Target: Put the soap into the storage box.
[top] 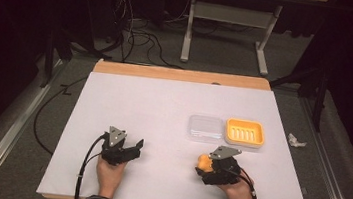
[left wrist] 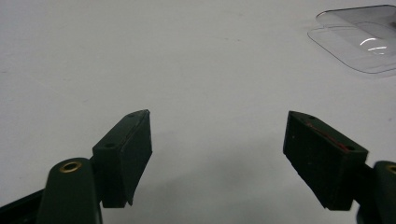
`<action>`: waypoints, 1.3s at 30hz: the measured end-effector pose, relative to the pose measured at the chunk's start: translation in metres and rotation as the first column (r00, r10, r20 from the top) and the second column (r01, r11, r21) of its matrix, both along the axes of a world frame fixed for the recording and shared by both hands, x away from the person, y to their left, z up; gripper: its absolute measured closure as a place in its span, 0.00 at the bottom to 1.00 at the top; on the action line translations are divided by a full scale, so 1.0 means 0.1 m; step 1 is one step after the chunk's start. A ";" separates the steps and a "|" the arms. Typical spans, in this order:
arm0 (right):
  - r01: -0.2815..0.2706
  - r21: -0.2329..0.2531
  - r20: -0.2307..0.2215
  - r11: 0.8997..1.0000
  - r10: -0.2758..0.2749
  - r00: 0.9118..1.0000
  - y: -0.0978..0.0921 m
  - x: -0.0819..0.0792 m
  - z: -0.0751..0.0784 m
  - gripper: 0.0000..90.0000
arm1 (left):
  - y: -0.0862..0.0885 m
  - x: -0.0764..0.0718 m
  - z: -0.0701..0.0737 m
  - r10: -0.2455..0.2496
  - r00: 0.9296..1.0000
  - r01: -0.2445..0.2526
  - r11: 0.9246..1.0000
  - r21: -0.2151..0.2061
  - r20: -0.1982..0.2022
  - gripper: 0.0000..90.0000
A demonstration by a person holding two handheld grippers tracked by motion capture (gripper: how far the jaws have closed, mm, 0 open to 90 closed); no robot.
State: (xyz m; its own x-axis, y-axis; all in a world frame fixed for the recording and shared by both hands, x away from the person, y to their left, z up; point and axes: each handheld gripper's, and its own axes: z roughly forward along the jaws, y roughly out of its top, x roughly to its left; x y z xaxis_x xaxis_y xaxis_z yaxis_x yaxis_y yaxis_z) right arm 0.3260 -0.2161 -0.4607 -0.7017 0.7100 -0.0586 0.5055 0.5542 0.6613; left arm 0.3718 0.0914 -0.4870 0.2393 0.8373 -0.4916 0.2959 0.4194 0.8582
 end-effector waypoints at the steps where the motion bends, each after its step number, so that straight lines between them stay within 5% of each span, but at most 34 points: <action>1: 0.006 0.003 0.002 1.000 -0.006 1.000 -0.02 0.00 0.01 0.29 | 0.00 0.00 0.00 0.000 1.000 0.000 1.000 0.000 0.000 0.27; 26: 0.167 0.112 0.052 0.980 -0.174 0.983 -0.75 0.05 0.43 0.29 | 0.00 0.00 0.00 -0.002 1.000 0.002 1.000 0.001 0.002 0.27; 39: 0.248 0.101 0.036 0.964 -0.252 0.967 -1.02 0.26 0.58 0.29 | 0.00 0.00 0.00 -0.001 1.000 0.001 1.000 -0.001 0.002 0.27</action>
State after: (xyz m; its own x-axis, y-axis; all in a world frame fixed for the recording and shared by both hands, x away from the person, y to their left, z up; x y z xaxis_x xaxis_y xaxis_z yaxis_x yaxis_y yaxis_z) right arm 0.3522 -0.3184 -0.4028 -0.4991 0.8664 -0.0120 0.5863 0.3479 0.7316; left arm 0.3716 0.0911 -0.4869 0.2411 0.8366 -0.4920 0.2945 0.4200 0.8584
